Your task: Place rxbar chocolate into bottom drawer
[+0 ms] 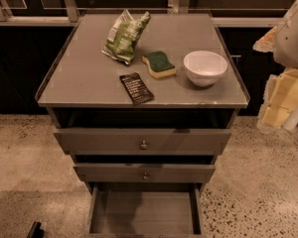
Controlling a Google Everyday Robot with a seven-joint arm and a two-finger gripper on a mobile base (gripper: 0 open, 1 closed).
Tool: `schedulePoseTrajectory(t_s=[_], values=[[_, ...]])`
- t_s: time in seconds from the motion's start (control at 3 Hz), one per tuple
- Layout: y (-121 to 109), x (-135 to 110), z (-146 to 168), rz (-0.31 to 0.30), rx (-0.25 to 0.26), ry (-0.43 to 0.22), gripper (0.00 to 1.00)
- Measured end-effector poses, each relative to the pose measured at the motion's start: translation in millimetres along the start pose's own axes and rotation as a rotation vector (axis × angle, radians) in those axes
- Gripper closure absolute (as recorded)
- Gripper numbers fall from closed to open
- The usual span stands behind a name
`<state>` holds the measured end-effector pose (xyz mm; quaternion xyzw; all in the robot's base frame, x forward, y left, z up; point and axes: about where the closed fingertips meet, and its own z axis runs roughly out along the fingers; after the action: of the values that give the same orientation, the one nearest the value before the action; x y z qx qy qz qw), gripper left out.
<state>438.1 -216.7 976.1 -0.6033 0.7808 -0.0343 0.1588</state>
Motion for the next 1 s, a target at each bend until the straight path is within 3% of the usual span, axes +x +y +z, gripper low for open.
schedulePoseTrajectory(t_s=[0.33, 0.67, 1.0], values=[[0.0, -0.1, 0.1, 0.0, 0.0, 0.0, 0.0], [-10.3, -33.8, 27.4, -0.046, -0.018, -0.132, 0.0], [-35.8, -129.3, 88.0, -0.173, -0.081, -0.428, 0.0]])
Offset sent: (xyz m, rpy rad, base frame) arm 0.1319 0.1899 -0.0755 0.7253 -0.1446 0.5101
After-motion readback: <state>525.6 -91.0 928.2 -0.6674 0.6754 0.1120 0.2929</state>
